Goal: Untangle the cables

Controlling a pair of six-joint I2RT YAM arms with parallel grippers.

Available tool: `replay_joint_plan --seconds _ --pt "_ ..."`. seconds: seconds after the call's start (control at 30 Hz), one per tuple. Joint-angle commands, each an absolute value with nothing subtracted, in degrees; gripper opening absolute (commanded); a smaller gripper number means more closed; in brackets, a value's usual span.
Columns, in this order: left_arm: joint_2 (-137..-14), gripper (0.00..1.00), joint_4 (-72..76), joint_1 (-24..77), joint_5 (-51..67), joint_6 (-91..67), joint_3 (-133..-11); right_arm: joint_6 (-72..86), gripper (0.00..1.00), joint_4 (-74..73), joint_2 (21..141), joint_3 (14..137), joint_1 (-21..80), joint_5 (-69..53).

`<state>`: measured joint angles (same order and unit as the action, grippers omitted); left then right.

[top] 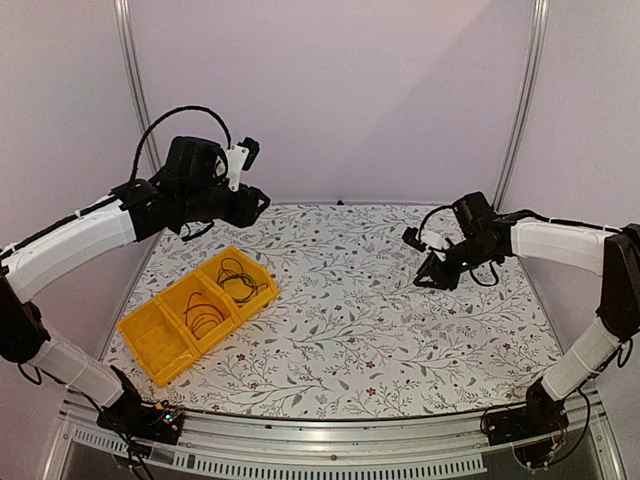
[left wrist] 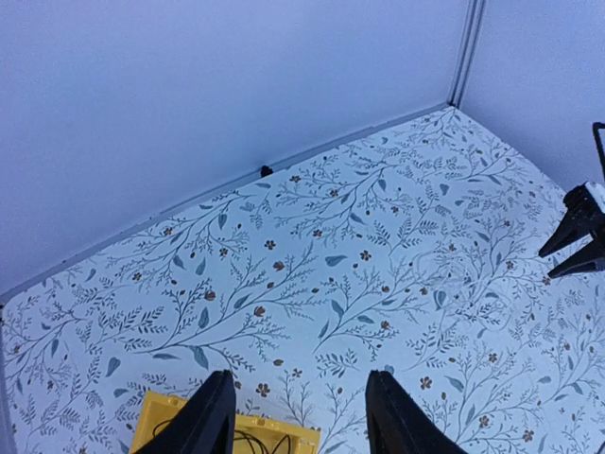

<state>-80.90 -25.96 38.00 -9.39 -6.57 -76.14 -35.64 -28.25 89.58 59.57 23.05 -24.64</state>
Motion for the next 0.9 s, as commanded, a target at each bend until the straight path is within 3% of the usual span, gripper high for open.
replay_joint_plan --seconds 0.0,0.17,0.5,0.67,0.87 --pt "-78.2 0.50 8.6 38.0 -0.9 -2.1 -61.5 -32.5 0.33 -28.4 89.2 65.9 21.3 -19.4" --pt "-79.3 0.51 17.7 37.7 5.2 -6.9 -51.8 -31.3 0.33 -31.1 93.7 70.4 21.2 -19.4" --pt "-82.7 0.50 11.1 42.8 6.6 -5.3 -54.6 -34.1 0.40 -34.5 104.0 79.0 27.4 -20.6" --pt "-83.6 0.50 11.3 43.5 8.2 -6.7 -54.7 -31.8 0.42 -35.6 111.4 84.5 28.0 -14.9" --pt "-85.0 0.49 9.4 44.0 7.5 -6.9 -56.2 -32.2 0.41 -35.8 116.0 86.0 27.9 -15.1"
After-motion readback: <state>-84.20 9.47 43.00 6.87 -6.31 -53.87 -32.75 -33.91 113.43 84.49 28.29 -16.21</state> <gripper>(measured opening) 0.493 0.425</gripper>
